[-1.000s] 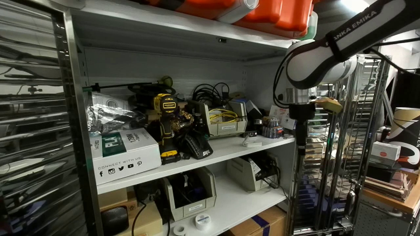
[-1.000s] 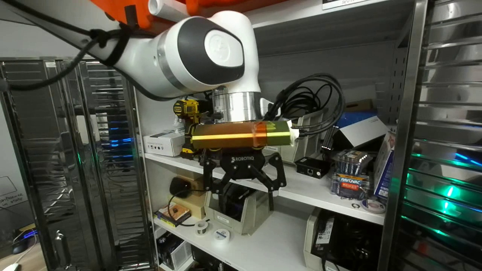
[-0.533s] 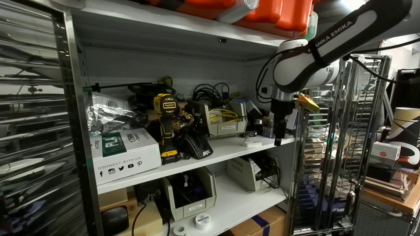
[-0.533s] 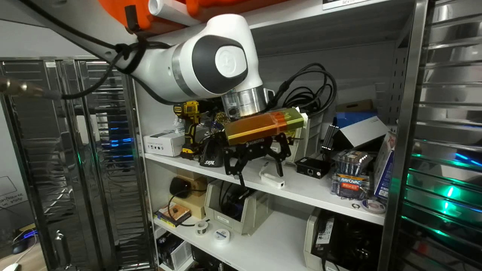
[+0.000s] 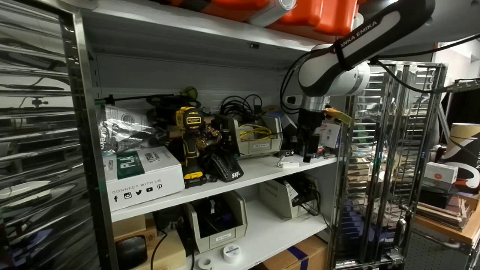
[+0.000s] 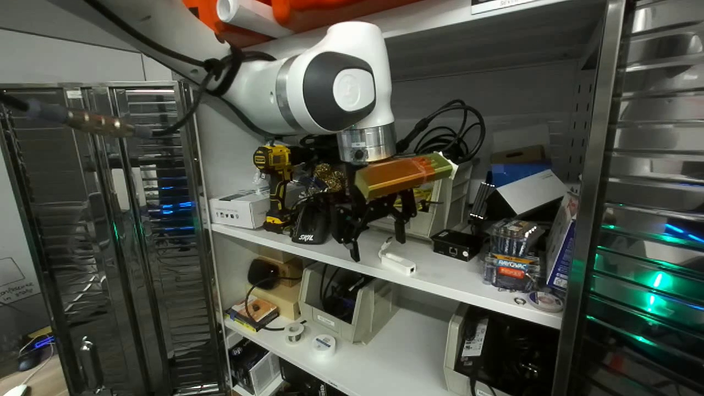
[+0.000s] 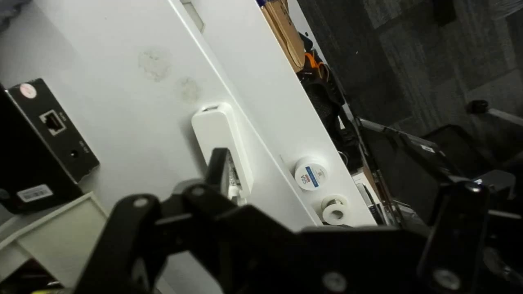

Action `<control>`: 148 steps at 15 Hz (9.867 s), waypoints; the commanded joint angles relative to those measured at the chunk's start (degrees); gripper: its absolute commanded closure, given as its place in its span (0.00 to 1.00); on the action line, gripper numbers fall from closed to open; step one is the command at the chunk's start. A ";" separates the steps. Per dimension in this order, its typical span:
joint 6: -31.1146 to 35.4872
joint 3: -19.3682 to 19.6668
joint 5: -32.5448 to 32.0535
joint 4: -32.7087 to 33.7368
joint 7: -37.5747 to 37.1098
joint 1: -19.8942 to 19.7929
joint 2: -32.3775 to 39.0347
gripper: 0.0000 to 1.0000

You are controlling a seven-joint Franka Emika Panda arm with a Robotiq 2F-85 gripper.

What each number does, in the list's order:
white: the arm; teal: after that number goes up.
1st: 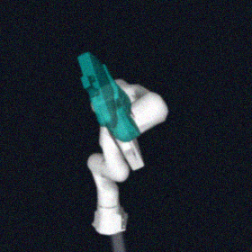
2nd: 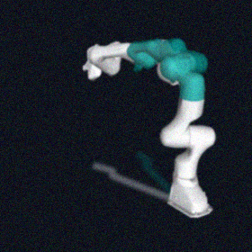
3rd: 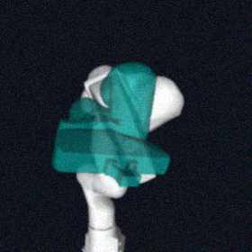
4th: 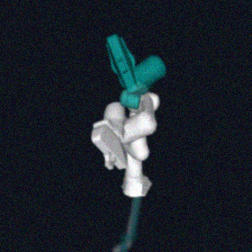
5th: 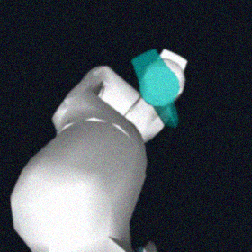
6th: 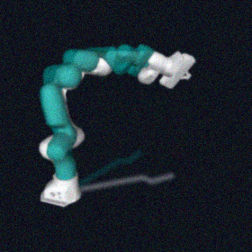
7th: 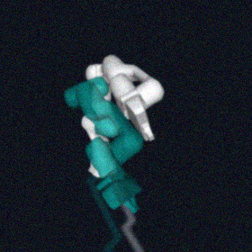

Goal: Put the white cable in the storage box

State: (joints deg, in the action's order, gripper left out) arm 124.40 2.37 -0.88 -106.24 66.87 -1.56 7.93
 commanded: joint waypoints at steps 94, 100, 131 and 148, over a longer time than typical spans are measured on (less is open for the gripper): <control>74.28 -1.28 19.80 4.98 -52.36 7.53 14.07 0.85; 75.05 7.16 26.39 10.44 -50.68 14.47 19.36 0.85; 20.80 39.37 -7.88 -24.51 -75.53 38.00 -20.54 0.00; -45.19 11.09 0.42 -17.93 -67.80 12.79 -34.67 0.00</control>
